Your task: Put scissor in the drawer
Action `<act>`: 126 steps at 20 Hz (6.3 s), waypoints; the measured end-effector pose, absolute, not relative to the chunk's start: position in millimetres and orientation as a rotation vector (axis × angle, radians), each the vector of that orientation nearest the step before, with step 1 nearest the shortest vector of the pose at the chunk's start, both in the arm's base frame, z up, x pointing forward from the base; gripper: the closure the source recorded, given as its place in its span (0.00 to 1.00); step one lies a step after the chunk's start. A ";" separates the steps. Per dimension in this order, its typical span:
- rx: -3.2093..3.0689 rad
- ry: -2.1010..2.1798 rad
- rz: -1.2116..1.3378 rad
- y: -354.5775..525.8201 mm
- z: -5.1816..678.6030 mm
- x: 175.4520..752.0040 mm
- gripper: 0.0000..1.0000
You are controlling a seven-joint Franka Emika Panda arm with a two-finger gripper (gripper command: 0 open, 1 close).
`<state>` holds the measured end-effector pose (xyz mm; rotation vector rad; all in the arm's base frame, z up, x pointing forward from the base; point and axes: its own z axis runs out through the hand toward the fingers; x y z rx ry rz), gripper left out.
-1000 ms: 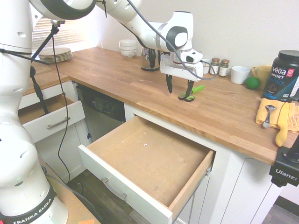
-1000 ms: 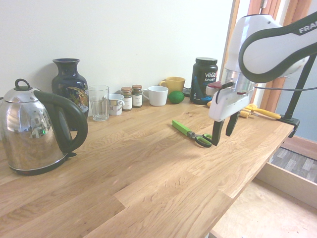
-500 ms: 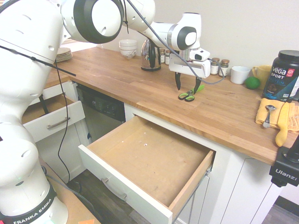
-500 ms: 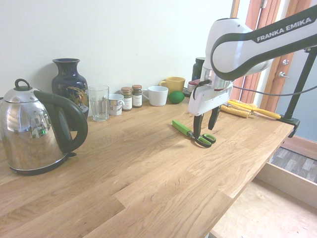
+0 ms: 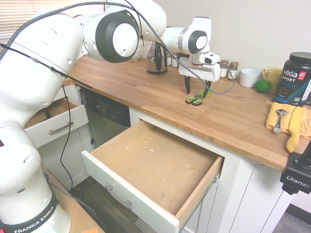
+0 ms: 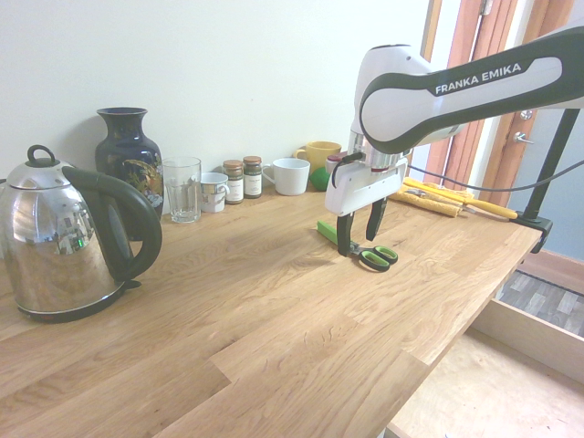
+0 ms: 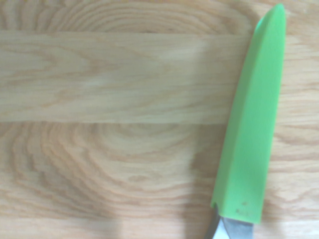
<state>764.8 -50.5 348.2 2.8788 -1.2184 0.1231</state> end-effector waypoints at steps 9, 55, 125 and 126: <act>2.872 -1.229 0.113 -44.9 343.5 765.3 0.00; 2.861 -1.303 0.129 -53.2 367.5 759.4 1.00; 2.849 -1.169 -0.193 -71.0 183.2 412.0 1.00; 2.849 -1.168 -0.194 -70.7 182.0 411.9 1.00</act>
